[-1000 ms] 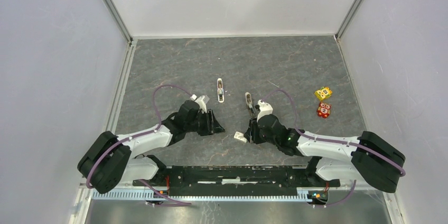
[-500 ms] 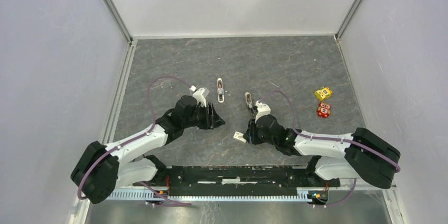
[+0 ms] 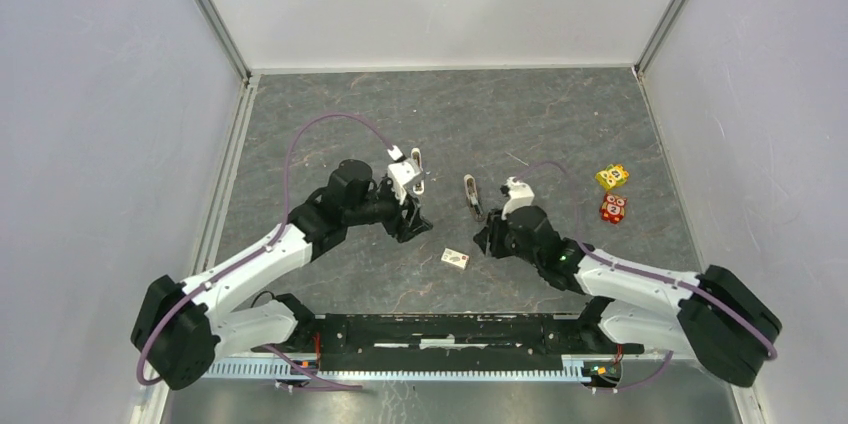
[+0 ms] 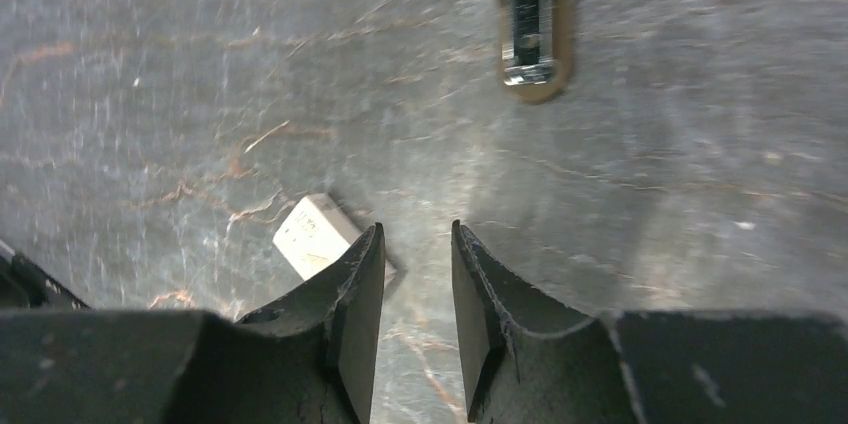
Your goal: Load the staples into the stapler
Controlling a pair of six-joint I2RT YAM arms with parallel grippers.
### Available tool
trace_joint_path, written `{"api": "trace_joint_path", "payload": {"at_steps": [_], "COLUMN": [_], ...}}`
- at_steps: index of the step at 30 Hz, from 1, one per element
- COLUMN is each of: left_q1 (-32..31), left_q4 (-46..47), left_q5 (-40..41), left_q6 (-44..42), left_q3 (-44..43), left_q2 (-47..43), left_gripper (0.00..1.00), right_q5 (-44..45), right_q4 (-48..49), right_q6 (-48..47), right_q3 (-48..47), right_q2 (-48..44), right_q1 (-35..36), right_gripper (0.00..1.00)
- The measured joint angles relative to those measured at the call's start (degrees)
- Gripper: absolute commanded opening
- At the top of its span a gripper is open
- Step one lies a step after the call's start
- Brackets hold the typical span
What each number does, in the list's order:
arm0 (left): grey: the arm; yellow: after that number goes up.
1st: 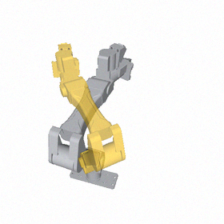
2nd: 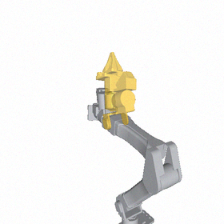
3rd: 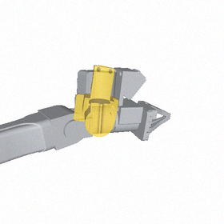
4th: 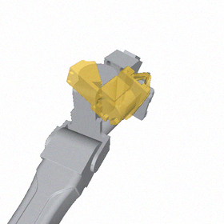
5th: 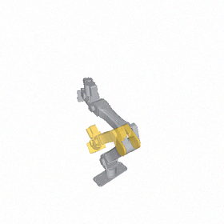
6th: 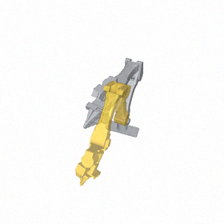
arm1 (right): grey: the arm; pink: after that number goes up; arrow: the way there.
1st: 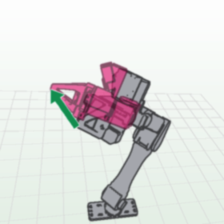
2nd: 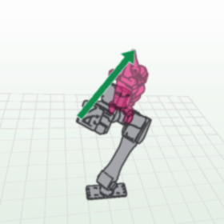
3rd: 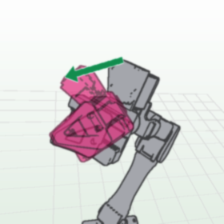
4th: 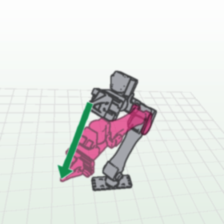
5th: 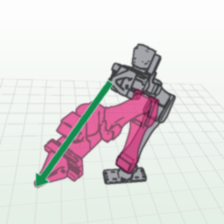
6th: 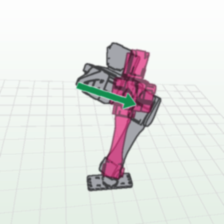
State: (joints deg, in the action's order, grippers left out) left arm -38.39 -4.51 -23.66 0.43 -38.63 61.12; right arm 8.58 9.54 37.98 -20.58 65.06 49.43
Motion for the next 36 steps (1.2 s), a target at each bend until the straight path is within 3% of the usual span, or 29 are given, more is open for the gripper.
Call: {"api": "trace_joint_path", "payload": {"at_steps": [9, 13, 21, 36], "left_q1": [-3.6, -6.7, -13.2, -15.8], "left_q4": [-11.9, -15.5, -18.2, -16.2], "left_q5": [-10.0, -10.3, -6.1, -0.8], "left_q6": [-28.8, -36.5, -42.8, -45.5], "left_q3": [-5.5, -7.1, -10.7, -13.7], "left_q2": [12.4, 15.6, 23.3, 32.7], "left_gripper": [0.78, 0.78, 0.79, 0.76], "right_q5": [-2.8, -3.9, -4.5, -4.5], "right_q4": [-1.8, -2.1, -3.2, -3.6], "right_q6": [-1.8, -2.4, -3.2, -3.3], "right_q3": [5.1, 6.0, 6.7, 9.3], "right_q2": [-9.6, -11.8, -14.9, -16.5], "right_q1": [-8.9, -10.7, -11.3, -11.3], "right_gripper": [0.41, 0.41, 0.41, 0.42]}}
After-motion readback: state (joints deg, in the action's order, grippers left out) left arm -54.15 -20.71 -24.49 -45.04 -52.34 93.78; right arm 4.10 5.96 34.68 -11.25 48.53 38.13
